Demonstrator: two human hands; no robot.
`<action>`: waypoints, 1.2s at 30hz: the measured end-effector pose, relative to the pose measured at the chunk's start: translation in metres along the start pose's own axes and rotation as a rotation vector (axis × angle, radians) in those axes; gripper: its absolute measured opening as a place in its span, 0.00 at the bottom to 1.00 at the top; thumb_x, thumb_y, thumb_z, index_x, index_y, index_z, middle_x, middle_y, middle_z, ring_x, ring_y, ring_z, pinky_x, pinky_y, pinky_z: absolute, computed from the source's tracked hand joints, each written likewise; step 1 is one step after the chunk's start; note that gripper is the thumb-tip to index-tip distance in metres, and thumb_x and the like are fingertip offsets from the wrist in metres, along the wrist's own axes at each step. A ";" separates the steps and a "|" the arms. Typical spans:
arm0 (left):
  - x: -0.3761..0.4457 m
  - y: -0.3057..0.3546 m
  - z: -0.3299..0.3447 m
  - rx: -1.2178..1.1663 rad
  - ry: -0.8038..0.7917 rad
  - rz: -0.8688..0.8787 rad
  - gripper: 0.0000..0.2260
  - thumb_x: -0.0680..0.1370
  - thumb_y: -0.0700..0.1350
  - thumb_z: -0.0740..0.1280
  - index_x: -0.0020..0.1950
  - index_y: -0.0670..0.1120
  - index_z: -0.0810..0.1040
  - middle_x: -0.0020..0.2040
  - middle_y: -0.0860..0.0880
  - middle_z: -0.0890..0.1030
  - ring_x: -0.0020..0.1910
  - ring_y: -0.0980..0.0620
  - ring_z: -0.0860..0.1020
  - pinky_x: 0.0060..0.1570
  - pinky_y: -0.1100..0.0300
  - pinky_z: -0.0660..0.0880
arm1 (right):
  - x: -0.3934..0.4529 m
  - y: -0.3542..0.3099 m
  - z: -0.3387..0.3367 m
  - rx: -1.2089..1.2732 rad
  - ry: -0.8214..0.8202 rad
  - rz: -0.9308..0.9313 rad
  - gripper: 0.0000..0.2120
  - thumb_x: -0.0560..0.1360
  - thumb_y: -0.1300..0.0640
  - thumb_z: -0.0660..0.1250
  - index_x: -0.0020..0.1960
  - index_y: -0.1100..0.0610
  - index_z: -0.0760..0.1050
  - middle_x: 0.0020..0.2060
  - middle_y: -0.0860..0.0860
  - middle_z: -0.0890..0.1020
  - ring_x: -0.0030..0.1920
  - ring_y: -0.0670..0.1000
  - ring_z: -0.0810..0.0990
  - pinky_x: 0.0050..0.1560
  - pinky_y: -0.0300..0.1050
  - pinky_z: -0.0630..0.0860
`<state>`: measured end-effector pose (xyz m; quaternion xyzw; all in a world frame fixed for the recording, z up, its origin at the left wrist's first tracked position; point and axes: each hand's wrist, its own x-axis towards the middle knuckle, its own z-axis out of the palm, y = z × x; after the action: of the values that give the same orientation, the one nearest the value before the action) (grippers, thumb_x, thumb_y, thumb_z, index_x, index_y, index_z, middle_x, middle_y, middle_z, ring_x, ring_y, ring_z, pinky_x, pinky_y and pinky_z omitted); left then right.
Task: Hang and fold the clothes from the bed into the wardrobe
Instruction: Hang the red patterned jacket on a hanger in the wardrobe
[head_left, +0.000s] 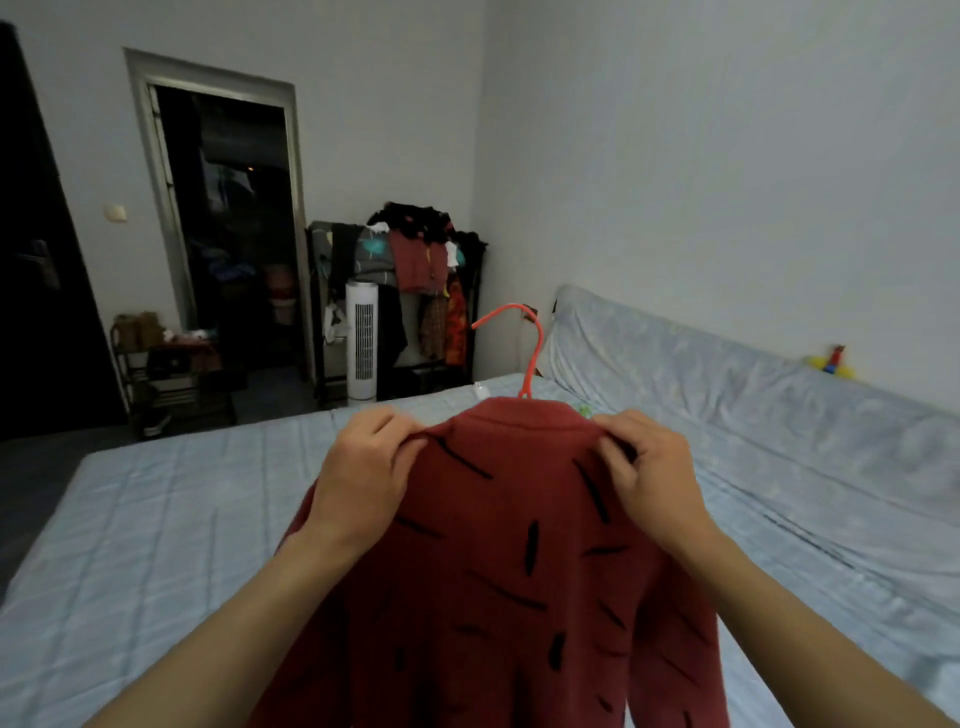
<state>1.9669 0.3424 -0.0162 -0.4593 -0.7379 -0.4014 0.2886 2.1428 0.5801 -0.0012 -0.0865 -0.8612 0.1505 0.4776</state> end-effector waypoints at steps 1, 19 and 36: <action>-0.005 -0.002 -0.011 0.022 -0.007 -0.014 0.02 0.76 0.39 0.71 0.47 0.44 0.81 0.43 0.50 0.77 0.43 0.50 0.75 0.47 0.53 0.75 | 0.000 -0.005 -0.006 -0.001 0.013 -0.009 0.09 0.72 0.67 0.69 0.50 0.60 0.83 0.40 0.47 0.81 0.42 0.45 0.78 0.49 0.29 0.70; -0.082 0.135 -0.129 0.214 0.083 0.000 0.05 0.78 0.40 0.68 0.53 0.46 0.79 0.48 0.53 0.75 0.45 0.58 0.75 0.49 0.67 0.73 | -0.058 -0.100 -0.083 0.282 -0.052 -0.131 0.08 0.72 0.67 0.72 0.50 0.59 0.84 0.43 0.49 0.84 0.44 0.46 0.80 0.52 0.26 0.69; -0.246 0.246 -0.395 0.876 0.306 -0.172 0.05 0.77 0.37 0.68 0.52 0.42 0.77 0.45 0.47 0.76 0.44 0.46 0.75 0.47 0.58 0.72 | -0.127 -0.340 -0.082 0.692 -0.265 -0.473 0.11 0.72 0.61 0.72 0.46 0.50 0.71 0.40 0.43 0.72 0.40 0.44 0.73 0.40 0.34 0.69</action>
<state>2.3140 -0.0429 0.0709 -0.1672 -0.8223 -0.1379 0.5262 2.2781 0.2376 0.0551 0.2982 -0.8102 0.3263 0.3850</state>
